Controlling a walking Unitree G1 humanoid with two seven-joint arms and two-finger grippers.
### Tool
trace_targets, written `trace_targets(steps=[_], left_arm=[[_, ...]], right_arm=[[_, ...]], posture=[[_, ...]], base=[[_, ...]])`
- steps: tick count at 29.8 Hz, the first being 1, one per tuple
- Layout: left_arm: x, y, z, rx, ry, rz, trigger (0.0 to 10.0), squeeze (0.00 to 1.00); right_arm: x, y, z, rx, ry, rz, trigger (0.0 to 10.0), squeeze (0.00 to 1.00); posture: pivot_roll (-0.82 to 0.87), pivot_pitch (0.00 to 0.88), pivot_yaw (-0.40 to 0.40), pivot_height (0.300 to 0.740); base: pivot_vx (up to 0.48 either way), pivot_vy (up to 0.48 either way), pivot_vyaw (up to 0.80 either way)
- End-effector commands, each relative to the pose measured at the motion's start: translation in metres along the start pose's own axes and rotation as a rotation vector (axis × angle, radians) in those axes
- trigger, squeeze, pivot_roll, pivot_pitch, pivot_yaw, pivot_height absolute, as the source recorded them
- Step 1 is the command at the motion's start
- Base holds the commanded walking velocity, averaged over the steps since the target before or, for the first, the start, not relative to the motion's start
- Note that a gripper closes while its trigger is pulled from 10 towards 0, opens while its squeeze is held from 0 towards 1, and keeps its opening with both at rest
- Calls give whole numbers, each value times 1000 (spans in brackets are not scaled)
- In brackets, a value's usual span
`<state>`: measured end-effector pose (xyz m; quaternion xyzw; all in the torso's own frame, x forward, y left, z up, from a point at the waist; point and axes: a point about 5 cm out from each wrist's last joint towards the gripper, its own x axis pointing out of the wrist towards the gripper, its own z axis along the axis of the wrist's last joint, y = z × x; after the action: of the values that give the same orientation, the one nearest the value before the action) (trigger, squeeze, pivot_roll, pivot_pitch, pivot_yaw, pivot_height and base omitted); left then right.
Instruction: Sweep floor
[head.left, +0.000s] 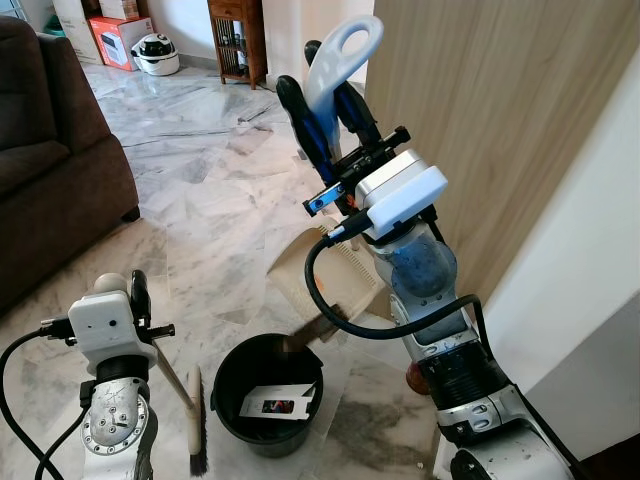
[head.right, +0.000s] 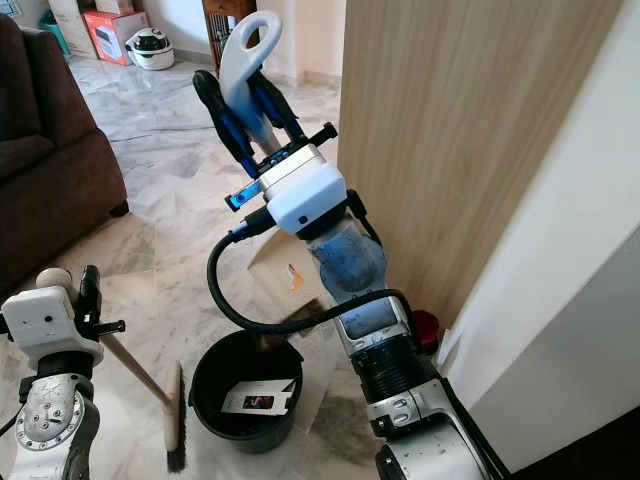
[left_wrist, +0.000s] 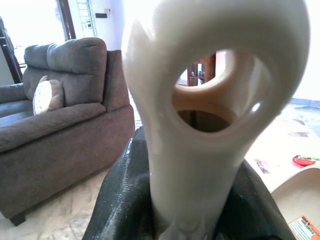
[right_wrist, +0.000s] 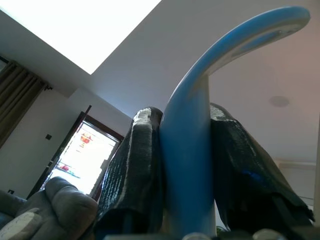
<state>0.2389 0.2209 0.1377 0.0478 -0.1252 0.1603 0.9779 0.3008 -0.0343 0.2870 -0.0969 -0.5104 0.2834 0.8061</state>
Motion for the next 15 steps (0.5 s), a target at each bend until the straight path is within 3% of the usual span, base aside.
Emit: trace_targets(steps=[1,8,10,13,15], left_arm=[[3,2,12,-2,-52,0,10000,0],[3,2,11,-2,-51,0,10000,0],[3,2,11,-3,-51,0,10000,0],[3,2,11,-3,-49,2,10000,0],[3,1,10,-3,-49,2,10000,0]], right_arm=[[11,-3,15,-32,-88,8,10000,0],[11,-2,14,-25,-77,8,10000,0],[9,-3,10,-32,-43,-1,10000,0],[1,-8,-10,-58,101,-18,10000,0],[0,-10,-13,-60,121,-28,10000,0]], posture=[[133,15,40,740],[133,14,38,740],[134,15,37,740],[132,14,36,740],[132,14,35,740]], base=[[0,0,0],[0,0,0],[0,0,0],[0,0,0],[0,0,0]])
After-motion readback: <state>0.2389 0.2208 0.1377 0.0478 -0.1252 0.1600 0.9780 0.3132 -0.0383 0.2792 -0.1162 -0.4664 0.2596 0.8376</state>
